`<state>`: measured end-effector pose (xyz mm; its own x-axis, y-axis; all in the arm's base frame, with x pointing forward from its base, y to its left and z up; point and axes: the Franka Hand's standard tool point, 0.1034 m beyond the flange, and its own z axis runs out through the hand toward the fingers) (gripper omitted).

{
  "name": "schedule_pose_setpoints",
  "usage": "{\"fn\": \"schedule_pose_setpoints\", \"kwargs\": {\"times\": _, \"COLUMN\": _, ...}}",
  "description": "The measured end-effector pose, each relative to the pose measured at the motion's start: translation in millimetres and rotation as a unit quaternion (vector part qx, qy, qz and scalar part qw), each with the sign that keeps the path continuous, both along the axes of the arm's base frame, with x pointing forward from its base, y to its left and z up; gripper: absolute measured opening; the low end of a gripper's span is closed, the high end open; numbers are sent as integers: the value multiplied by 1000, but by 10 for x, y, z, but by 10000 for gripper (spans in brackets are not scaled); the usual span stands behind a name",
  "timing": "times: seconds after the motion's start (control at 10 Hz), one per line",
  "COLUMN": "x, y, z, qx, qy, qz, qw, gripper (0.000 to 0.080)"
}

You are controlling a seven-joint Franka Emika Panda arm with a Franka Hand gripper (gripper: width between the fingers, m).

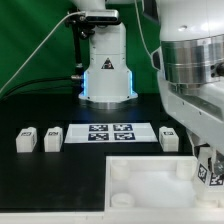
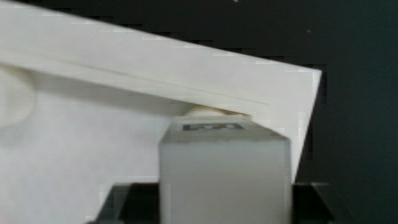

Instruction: Assemble one leg

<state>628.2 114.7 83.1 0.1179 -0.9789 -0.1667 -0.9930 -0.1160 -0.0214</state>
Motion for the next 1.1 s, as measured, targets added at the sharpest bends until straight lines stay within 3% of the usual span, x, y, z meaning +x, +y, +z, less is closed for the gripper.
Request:
{"fn": "schedule_pose_setpoints", "kwargs": {"times": 0.2, "x": -3, "y": 8, "z": -5, "qx": 0, "qy": -3, "qz": 18, "qw": 1000, "gripper": 529}}
{"fn": "schedule_pose_setpoints", "kwargs": {"times": 0.3, "x": -4, "y": 9, "z": -6, "qx": 0, "qy": -5, "qz": 33, "qw": 999, "gripper": 529}}
{"fn": "schedule_pose_setpoints", "kwargs": {"times": 0.4, "x": -5, "y": 15, "z": -6, "qx": 0, "qy": -5, "qz": 34, "qw": 999, "gripper": 624}}
{"fn": "schedule_pose_setpoints", "kwargs": {"times": 0.6, "x": -25, "y": 58, "z": -6, "qx": -4, "qy": -30, "qz": 216, "qw": 976, "gripper": 642}}
{"fn": "schedule_pose_setpoints", "kwargs": {"times": 0.9, "x": -22, "y": 37, "z": -10, "qx": -4, "qy": -49, "qz": 329, "qw": 943, "gripper": 649}}
{"fn": "schedule_pose_setpoints", "kwargs": {"times": 1.0, "x": -21, "y": 35, "z": -10, "qx": -4, "qy": -59, "qz": 388, "qw": 920, "gripper": 649}}
{"fn": "schedule_pose_setpoints", "kwargs": {"times": 1.1, "x": -1, "y": 36, "z": 14, "qx": -14, "qy": -64, "qz": 477, "qw": 876, "gripper": 649}}
